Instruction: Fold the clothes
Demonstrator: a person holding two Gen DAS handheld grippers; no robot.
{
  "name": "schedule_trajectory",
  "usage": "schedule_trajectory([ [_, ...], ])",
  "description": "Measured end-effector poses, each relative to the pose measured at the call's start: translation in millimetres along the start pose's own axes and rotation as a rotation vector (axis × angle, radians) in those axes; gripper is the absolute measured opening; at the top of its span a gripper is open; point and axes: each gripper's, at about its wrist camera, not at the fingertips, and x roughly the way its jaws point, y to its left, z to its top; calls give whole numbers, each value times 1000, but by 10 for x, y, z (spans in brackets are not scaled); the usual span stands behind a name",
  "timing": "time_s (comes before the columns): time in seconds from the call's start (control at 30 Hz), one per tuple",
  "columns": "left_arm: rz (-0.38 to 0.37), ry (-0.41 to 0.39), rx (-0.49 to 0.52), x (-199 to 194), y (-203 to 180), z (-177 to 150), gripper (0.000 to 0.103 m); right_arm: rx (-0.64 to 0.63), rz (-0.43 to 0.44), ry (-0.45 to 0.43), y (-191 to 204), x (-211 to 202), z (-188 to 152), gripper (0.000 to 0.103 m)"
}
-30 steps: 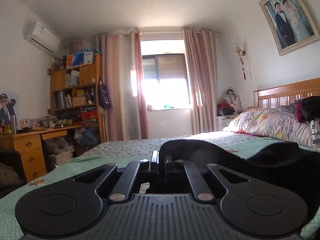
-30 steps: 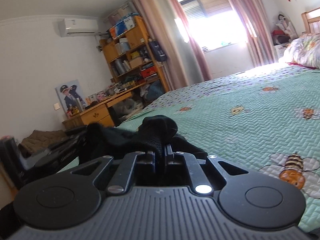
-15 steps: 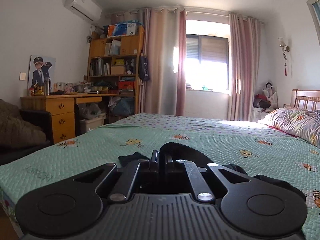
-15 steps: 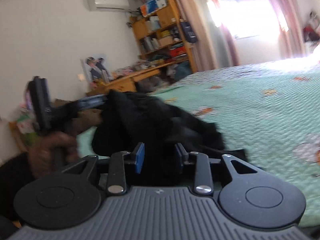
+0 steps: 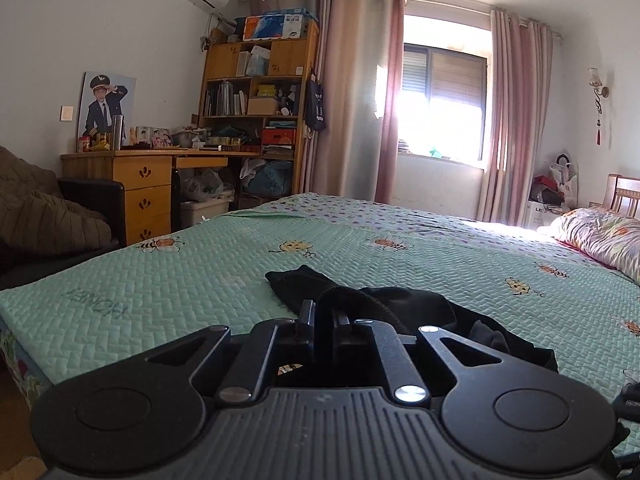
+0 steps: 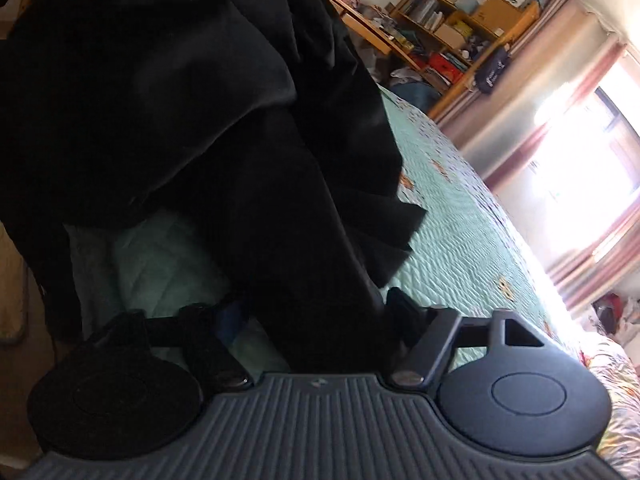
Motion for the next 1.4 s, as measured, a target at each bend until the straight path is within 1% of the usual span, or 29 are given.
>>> schedule_trajectory([
  [0.03, -1, 7, -20, 24, 52, 7, 10, 62, -20, -16, -113, -55, 23, 5],
  [0.07, -2, 15, -41, 48, 105, 14, 10, 93, -63, -48, -223, -155, 31, 5],
  [0.17, -10, 30, -74, 132, 197, 8, 11, 212, -257, -139, -698, -639, 7, 5],
  [0.2, -18, 33, -81, 156, 199, -5, 13, 272, -320, -170, -899, -837, -17, 6],
  [0.23, -36, 36, -85, 184, 187, -23, 20, 338, -378, -197, -1102, -1027, -61, 7],
  [0.27, -50, 34, -84, 204, 141, -46, 24, 391, -439, -212, -1269, -1188, -124, 10],
  [0.3, -65, 33, -83, 224, 92, -68, 23, 441, -500, -224, -1428, -1344, -191, 13],
  [0.37, -64, 32, -74, 260, -8, -106, 23, 532, -632, -192, -1677, -1495, -366, 13],
  [0.43, -77, 45, -96, 282, -26, -122, 23, 689, -653, -133, -1900, -1542, -632, 13],
  [0.47, -82, 48, -98, 280, -29, -129, 23, 745, -648, -86, -1941, -1519, -753, 13],
  [0.53, -92, 55, -95, 264, -32, -131, 23, 783, -613, 13, -1893, -1399, -948, 13],
  [0.57, -99, 56, -95, 243, -21, -126, 23, 801, -589, 26, -1839, -1359, -1010, 14],
  [0.63, -107, 56, -92, 191, 0, -110, 23, 825, -544, 24, -1714, -1246, -1005, 16],
  [0.67, -110, 57, -88, 153, 7, -108, 23, 839, -525, 24, -1666, -1136, -945, 22],
  [0.7, -120, 58, -82, 116, 10, -108, 23, 850, -501, 24, -1597, -1058, -885, 34],
  [0.73, -132, 58, -71, 76, 6, -109, 23, 859, -477, 24, -1521, -994, -829, 41],
  [0.77, -138, 55, -54, 35, -1, -107, 23, 854, -453, 27, -1432, -972, -815, 54],
  [0.8, -146, 51, -37, -6, -11, -104, 23, 836, -441, 27, -1349, -979, -799, 60],
  [0.83, -158, 49, -20, -35, -20, -102, 23, 805, -439, 27, -1208, -976, -760, 61],
  [0.93, -176, 44, 36, -104, -79, -116, 23, 735, -472, 35, -1093, -1066, -702, 66],
  [1.03, -198, 42, 61, -115, -139, -164, 24, 798, -400, -65, -1004, -1303, -684, 67],
  [1.07, -199, 45, 57, -101, -149, -180, 24, 788, -345, -106, -909, -1351, -604, 68],
  [1.1, -201, 50, 51, -80, -153, -196, 24, 769, -283, -149, -798, -1391, -505, 71],
  [1.13, -202, 58, 46, -59, -158, -205, 25, 741, -225, -162, -678, -1357, -392, 74],
  [1.17, -201, 67, 43, -39, -161, -212, 26, 711, -169, -169, -557, -1306, -276, 78],
  [1.2, -202, 81, 45, -21, -167, -218, 30, 680, -113, -175, -436, -1254, -159, 79],
  [1.3, -197, 120, 80, 1, -197, -244, 37, 586, 54, -193, -72, -1099, 190, 79],
  [1.37, -199, 142, 92, -5, -201, -271, 38, 522, 164, -205, 170, -996, 424, 78],
  [1.4, -203, 149, 97, -18, -197, -293, 39, 497, 175, -179, 270, -899, 487, 78],
])
